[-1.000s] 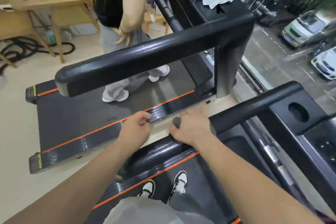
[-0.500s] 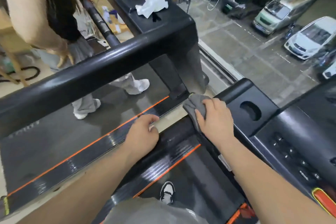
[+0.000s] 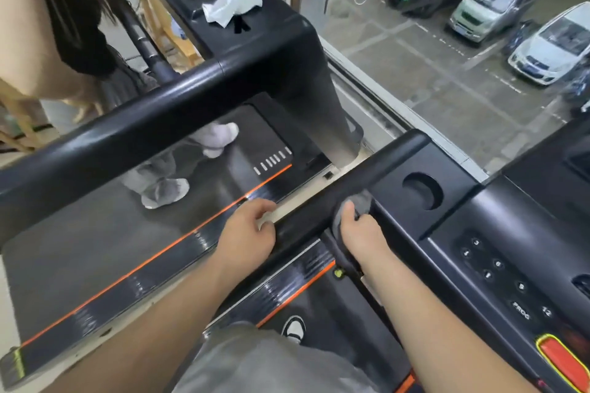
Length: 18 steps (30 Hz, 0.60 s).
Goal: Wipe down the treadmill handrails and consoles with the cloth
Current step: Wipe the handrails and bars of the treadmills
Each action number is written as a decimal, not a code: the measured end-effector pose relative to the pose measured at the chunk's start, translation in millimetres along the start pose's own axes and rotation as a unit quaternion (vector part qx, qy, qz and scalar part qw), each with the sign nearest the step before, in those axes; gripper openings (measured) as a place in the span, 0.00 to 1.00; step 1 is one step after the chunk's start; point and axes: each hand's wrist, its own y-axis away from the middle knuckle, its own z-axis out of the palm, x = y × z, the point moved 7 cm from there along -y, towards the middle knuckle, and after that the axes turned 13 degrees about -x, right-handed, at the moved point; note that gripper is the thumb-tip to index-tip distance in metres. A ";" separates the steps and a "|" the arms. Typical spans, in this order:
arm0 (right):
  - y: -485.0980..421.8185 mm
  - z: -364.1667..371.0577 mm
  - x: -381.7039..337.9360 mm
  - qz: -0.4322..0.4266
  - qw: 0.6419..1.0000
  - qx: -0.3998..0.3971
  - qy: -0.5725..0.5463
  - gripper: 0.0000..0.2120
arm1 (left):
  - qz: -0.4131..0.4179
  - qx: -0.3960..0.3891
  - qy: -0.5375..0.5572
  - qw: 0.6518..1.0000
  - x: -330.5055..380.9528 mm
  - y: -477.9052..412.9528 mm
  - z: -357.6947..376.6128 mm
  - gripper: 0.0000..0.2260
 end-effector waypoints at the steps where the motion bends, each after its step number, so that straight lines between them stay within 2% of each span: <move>1: -7.3 3.4 5.0 0.037 0.998 -0.021 -0.038 0.32 | 0.003 0.001 -0.001 1.000 -1.8 1.5 0.2 0.17; 2: -17.8 4.1 10.6 0.054 0.998 0.010 -0.029 0.25 | 0.002 -0.001 -0.003 1.000 -4.0 2.8 0.5 0.16; 3: -26.6 0.2 12.0 0.031 0.997 0.005 -0.075 0.16 | 0.000 -0.004 0.000 1.000 -6.3 4.3 0.7 0.16; 4: -40.6 4.7 19.9 0.085 0.994 -0.031 0.065 0.16 | -0.005 -0.005 0.005 1.000 -10.1 5.9 0.3 0.16; 5: -38.3 -18.1 10.3 -0.011 0.990 0.136 -0.044 0.18 | -0.006 -0.007 0.006 1.000 -13.3 7.3 -0.2 0.16; 6: -28.6 -4.3 9.9 0.006 0.994 -0.005 -0.111 0.19 | -0.006 -0.010 0.003 1.000 -16.0 8.4 -1.3 0.16; 7: -30.3 -2.4 18.5 0.029 0.992 0.055 -0.113 0.24 | -0.001 -0.013 -0.002 1.000 -17.9 9.4 -2.9 0.16; 9: -18.0 9.1 8.3 0.018 0.994 -0.001 -0.111 0.34 | 0.021 -0.016 -0.011 1.000 -18.9 11.6 -10.2 0.16; 11: -2.0 10.7 -2.9 -0.027 0.997 0.069 -0.039 0.33 | 0.042 -0.013 -0.025 0.999 -21.8 14.8 -21.7 0.16; 13: 19.5 13.0 -10.3 -0.061 0.986 0.147 0.038 0.26 | 0.052 -0.009 -0.040 0.998 -28.2 22.0 -35.3 0.16; 16: 44.8 23.8 -24.1 -0.101 0.955 0.252 0.117 0.18 | 0.063 -0.013 -0.051 0.997 -40.9 40.3 -57.7 0.16; 18: 61.6 40.9 -34.6 -0.106 0.937 0.287 0.169 0.17 | 0.082 -0.023 -0.055 0.995 -49.6 57.0 -72.1 0.15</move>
